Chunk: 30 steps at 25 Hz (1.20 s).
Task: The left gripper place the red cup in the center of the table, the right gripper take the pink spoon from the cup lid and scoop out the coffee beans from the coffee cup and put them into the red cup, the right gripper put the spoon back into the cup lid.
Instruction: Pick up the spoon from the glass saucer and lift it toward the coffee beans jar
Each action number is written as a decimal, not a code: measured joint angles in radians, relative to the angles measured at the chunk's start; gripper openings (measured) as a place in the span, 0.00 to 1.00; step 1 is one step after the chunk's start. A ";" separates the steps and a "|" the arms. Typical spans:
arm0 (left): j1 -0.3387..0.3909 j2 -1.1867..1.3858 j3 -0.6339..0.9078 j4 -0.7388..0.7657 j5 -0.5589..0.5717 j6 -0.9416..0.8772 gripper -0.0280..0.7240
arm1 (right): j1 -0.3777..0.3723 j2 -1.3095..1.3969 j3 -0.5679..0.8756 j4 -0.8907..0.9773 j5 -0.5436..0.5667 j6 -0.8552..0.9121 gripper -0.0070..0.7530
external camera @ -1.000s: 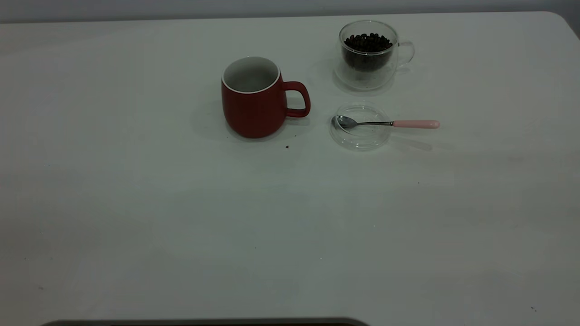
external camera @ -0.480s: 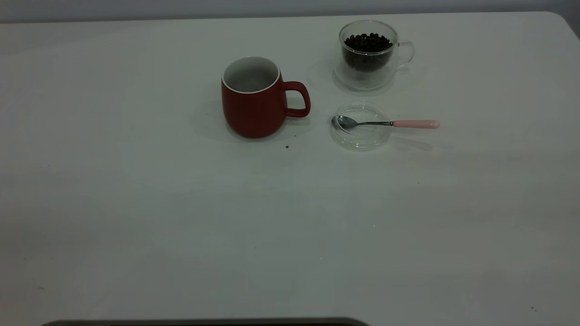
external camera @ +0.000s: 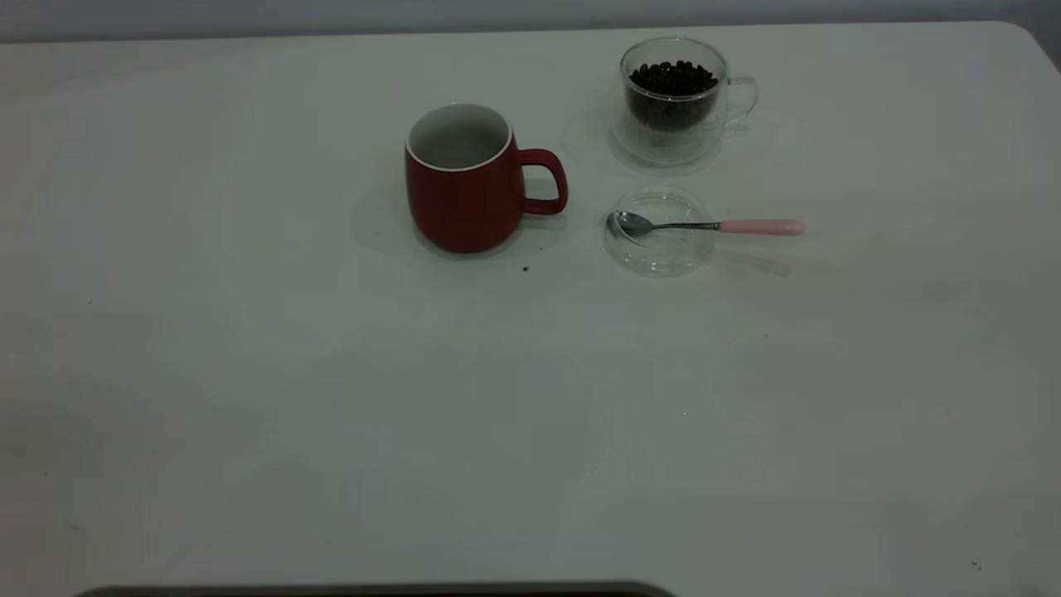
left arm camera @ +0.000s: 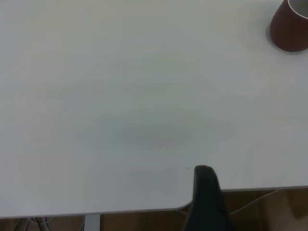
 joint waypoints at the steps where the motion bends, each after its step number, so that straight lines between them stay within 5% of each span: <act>1: 0.000 0.000 0.000 0.000 0.000 0.000 0.82 | 0.000 0.087 -0.025 0.036 -0.017 -0.021 0.93; 12: 0.000 0.000 0.000 0.000 0.000 0.002 0.82 | -0.001 0.962 -0.239 0.477 -0.145 -0.377 0.92; 17: 0.000 0.000 0.000 0.000 0.000 0.002 0.82 | -0.065 1.280 -0.256 0.786 -0.158 -0.655 0.91; 30: 0.000 0.000 0.000 0.000 0.000 0.001 0.82 | -0.119 1.693 -0.262 1.255 -0.220 -1.081 0.91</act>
